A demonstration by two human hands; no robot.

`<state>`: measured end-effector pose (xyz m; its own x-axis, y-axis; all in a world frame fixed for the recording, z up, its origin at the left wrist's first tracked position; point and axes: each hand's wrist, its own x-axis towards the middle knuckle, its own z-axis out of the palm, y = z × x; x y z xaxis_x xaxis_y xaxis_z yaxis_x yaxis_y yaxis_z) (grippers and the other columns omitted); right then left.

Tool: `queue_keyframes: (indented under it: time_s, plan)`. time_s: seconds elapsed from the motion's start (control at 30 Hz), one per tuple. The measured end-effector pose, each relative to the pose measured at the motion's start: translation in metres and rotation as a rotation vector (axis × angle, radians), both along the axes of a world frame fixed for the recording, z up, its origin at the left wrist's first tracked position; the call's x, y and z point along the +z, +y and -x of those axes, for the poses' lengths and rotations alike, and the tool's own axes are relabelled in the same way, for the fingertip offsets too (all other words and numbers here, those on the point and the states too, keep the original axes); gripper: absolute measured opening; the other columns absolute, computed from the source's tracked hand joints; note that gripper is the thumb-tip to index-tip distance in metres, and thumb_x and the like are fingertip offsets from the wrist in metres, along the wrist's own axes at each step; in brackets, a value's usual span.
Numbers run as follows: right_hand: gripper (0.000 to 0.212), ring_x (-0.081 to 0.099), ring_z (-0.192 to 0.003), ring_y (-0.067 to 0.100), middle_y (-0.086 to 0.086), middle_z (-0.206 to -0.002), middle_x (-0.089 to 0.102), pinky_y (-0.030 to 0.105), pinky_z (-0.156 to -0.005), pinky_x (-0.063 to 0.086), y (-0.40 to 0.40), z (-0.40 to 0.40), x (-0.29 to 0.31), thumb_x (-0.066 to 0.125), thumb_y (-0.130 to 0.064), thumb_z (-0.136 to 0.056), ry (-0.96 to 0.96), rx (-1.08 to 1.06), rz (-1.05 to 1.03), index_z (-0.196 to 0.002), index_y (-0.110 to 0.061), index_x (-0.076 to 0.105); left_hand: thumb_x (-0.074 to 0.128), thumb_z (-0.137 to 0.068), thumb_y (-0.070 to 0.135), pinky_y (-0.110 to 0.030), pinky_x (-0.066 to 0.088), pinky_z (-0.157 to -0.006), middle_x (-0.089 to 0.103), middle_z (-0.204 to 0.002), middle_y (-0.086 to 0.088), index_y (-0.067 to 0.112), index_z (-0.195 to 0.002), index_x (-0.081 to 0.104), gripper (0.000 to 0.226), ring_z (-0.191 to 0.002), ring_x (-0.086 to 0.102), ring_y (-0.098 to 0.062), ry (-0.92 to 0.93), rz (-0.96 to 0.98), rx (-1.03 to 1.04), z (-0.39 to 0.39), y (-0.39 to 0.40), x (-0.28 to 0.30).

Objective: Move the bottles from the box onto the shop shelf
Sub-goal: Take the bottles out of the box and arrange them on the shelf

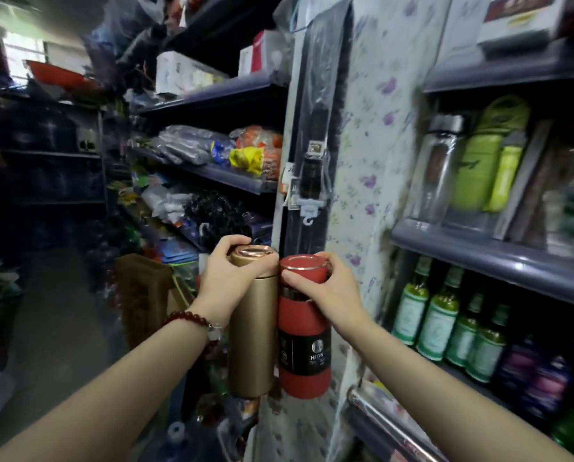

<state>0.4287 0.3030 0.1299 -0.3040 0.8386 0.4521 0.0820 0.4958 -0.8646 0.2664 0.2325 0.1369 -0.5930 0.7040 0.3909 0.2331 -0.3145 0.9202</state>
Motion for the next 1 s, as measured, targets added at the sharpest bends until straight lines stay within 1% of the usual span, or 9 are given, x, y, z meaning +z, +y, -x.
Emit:
queue_keyframes:
  time_s: [0.1,0.2,0.3,0.37,0.47,0.7,0.87,0.93,1.0]
  plan:
    - [0.062,0.068,-0.086,0.002,-0.010,-0.091,0.073,0.026,-0.080,0.054,-0.005,-0.029,0.030,0.083,-0.059,-0.043,0.022,-0.127,-0.032,-0.091,-0.027,0.061,0.083,-0.039,0.056,-0.038,0.057,-0.083,0.072,-0.093,0.007,0.038,-0.088,0.064,0.055,-0.087,0.069,-0.013,0.018,-0.034,-0.075,-0.020,0.020,0.027]
    - [0.059,0.066,-0.084,0.001,-0.009,-0.092,0.071,0.021,-0.075,0.051,-0.014,-0.066,0.056,0.084,-0.057,-0.047,0.044,-0.268,-0.085,-0.092,-0.027,0.060,0.081,-0.038,0.055,-0.036,0.055,-0.086,0.072,-0.096,0.003,0.035,-0.087,0.063,0.056,-0.088,0.068,-0.013,0.011,-0.097,-0.215,-0.056,0.037,0.055]
    - [0.061,0.065,-0.088,0.006,-0.007,-0.096,0.069,0.030,-0.080,0.054,-0.026,-0.109,0.075,0.085,-0.053,-0.052,0.072,-0.431,-0.116,-0.097,-0.024,0.056,0.082,-0.038,0.052,-0.036,0.054,-0.088,0.072,-0.097,0.001,0.032,-0.088,0.062,0.057,-0.091,0.069,-0.015,-0.008,-0.132,-0.361,-0.106,0.047,0.077]
    - [0.064,0.064,-0.092,0.012,-0.004,-0.098,0.067,0.038,-0.086,0.054,-0.037,-0.140,0.088,0.085,-0.054,-0.052,0.091,-0.557,-0.131,-0.099,-0.023,0.054,0.085,-0.042,0.047,-0.038,0.055,-0.085,0.072,-0.093,0.002,0.031,-0.087,0.062,0.053,-0.088,0.070,-0.016,-0.044,-0.147,-0.450,-0.143,0.050,0.089]
    - [0.064,0.063,-0.090,0.009,-0.010,-0.093,0.063,0.040,-0.086,0.054,-0.056,-0.185,0.106,0.083,-0.056,-0.053,0.112,-0.747,-0.162,-0.099,-0.024,0.051,0.086,-0.048,0.044,-0.031,0.054,-0.073,0.071,-0.090,0.003,0.031,-0.082,0.060,0.045,-0.080,0.068,-0.013,-0.058,-0.180,-0.543,-0.199,0.051,0.106]
    - [0.069,0.061,-0.084,0.005,-0.013,-0.090,0.060,0.033,-0.080,0.053,-0.108,-0.292,0.143,0.083,-0.059,-0.051,0.147,-1.038,-0.261,-0.100,-0.025,0.047,0.082,-0.037,0.058,-0.036,0.057,-0.079,0.071,-0.096,0.004,0.037,-0.083,0.060,0.055,-0.090,0.069,-0.017,-0.020,-0.235,-0.776,-0.322,0.032,0.150]
    - [0.067,0.055,-0.080,-0.007,-0.015,-0.089,0.058,0.020,-0.070,0.047,-0.135,-0.359,0.177,0.082,-0.060,-0.049,0.174,-1.184,-0.378,-0.096,-0.028,0.047,0.080,-0.041,0.062,-0.031,0.057,-0.076,0.066,-0.096,0.011,0.038,-0.084,0.061,0.053,-0.090,0.065,-0.009,0.038,-0.333,-0.808,-0.397,0.012,0.189]
    - [0.073,0.058,-0.085,0.002,-0.013,-0.093,0.058,0.030,-0.079,0.052,-0.142,-0.381,0.190,0.080,-0.063,-0.049,0.171,-1.216,-0.398,-0.102,-0.026,0.046,0.080,-0.043,0.061,-0.031,0.056,-0.078,0.066,-0.099,0.010,0.038,-0.087,0.061,0.053,-0.092,0.065,-0.009,0.039,-0.358,-0.831,-0.422,0.005,0.204]
    - [0.075,0.061,-0.089,0.010,-0.010,-0.096,0.060,0.039,-0.085,0.053,-0.145,-0.402,0.201,0.078,-0.066,-0.047,0.184,-1.241,-0.437,-0.102,-0.027,0.045,0.081,-0.046,0.058,-0.022,0.054,-0.068,0.067,-0.096,0.011,0.036,-0.090,0.062,0.053,-0.090,0.065,-0.007,0.035,-0.402,-0.842,-0.446,-0.001,0.216]
